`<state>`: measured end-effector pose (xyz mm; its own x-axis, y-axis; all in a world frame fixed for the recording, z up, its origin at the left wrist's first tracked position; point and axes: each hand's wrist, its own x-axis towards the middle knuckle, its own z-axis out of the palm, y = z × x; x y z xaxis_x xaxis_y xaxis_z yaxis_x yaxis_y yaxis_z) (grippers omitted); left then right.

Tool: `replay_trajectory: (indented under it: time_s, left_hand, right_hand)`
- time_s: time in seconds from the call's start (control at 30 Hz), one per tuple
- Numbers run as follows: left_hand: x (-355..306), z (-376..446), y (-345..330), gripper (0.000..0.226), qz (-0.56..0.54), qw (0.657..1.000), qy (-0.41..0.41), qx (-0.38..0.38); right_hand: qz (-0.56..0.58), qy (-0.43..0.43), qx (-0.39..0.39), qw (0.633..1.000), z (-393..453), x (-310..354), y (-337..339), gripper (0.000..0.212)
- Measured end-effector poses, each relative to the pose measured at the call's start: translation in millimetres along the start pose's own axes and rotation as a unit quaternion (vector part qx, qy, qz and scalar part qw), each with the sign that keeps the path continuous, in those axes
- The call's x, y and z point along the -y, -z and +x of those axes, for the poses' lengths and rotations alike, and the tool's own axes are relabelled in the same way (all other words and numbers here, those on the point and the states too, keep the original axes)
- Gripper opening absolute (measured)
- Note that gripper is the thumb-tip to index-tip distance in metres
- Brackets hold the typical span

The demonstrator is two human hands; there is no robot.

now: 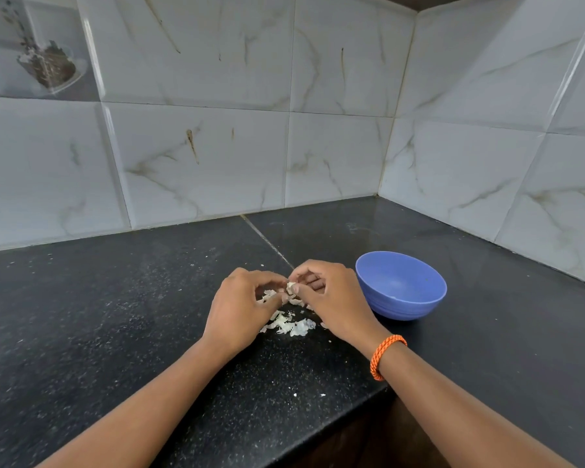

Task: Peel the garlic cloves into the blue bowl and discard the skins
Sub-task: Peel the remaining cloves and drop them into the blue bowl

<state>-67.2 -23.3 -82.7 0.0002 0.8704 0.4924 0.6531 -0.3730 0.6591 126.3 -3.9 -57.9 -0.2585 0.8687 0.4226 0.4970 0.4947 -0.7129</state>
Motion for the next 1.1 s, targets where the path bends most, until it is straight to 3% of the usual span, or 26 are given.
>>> replay_trajectory:
  time_s: [0.13,0.33,1.1]
  left_hand:
    - [-6.2,-2.7,0.0,0.017,-0.044,0.999,0.006,0.005]
    - [-5.1,-2.5,-2.8,0.011,-0.052,0.999,0.003,0.008]
    - [-17.8,-5.1,2.6,0.009,-0.184,0.982,0.03,0.001]
  right_hand:
    - [0.077,0.005,0.003,0.997,-12.0,-6.2,1.6,0.018]
    - [0.093,0.038,-0.029,0.995,-20.6,-9.8,-5.8,0.023]
    - [0.127,0.027,-0.061,0.99,-21.7,-12.1,-10.8,0.005]
